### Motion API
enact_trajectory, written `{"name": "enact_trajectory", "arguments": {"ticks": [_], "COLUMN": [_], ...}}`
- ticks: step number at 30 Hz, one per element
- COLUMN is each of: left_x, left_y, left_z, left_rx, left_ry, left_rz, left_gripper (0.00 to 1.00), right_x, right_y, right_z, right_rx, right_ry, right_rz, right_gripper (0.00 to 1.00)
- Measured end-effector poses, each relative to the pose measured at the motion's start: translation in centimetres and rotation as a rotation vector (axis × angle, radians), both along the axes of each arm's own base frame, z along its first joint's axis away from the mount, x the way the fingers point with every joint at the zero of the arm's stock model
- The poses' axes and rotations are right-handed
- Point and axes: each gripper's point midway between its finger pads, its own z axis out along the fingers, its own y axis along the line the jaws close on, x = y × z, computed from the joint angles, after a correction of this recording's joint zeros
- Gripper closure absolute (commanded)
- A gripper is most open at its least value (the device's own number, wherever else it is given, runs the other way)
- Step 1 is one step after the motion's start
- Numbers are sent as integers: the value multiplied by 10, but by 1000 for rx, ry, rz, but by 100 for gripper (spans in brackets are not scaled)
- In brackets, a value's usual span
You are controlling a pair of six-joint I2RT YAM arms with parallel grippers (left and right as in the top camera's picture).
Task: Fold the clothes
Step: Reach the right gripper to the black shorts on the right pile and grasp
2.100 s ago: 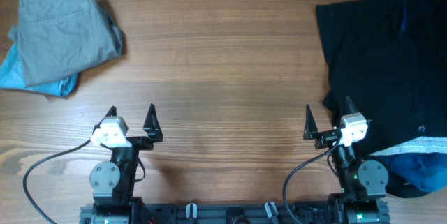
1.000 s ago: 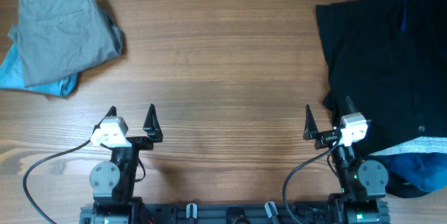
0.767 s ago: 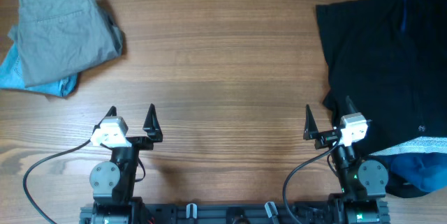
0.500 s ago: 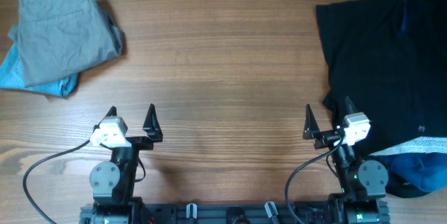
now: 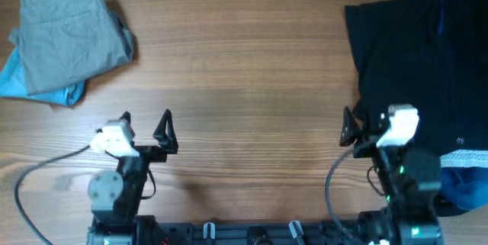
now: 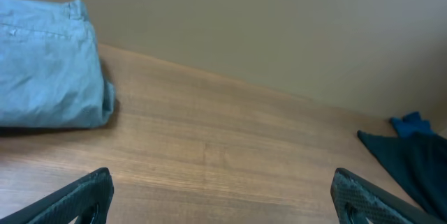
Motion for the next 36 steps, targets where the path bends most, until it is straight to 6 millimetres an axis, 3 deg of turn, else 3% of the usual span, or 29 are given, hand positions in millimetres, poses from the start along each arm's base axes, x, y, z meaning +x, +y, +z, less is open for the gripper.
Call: {"name": "enact_trajectory", "arguments": {"ticks": [3,11,15,16,19,23,29,32,36], "left_x": [6,32,40,41,41,42,41,42,42], "left_y": [-1,-1,-1,-1,-1,-1,-1,-1,-1], "left_z": [-3,-8,-18,-21,-27,-27,-27,-27,-27], "left_rx": [1,5,4,4,5,5,5,5,5], "left_ry": [111,432,500,513,534,536,536,536,536], "left_rz": [-3,-3,-2,-2,-2,-2,-2,-2,-2], "left_gripper": [0,0,0,0,0,0,0,0,0], "right_x": [9,36,44,43,30,19,22,26,35], "right_y": [0,-9,-18,-24,-52,-90,-96,-93,-91], "right_z": [-3,-36,-67,-75,-98,-131,-174,-177,-177], "right_rx": [-4,-24,-41,-43,-54,-72,-68,-51,-38], "right_ry": [147,626,757,794,904,1027,1131,1128,1096], "right_rz": [-4,-43,-94,-141,-340,-559,-594,-576,-560], "right_gripper": [0,0,1,6,7,17,23,40,49]}}
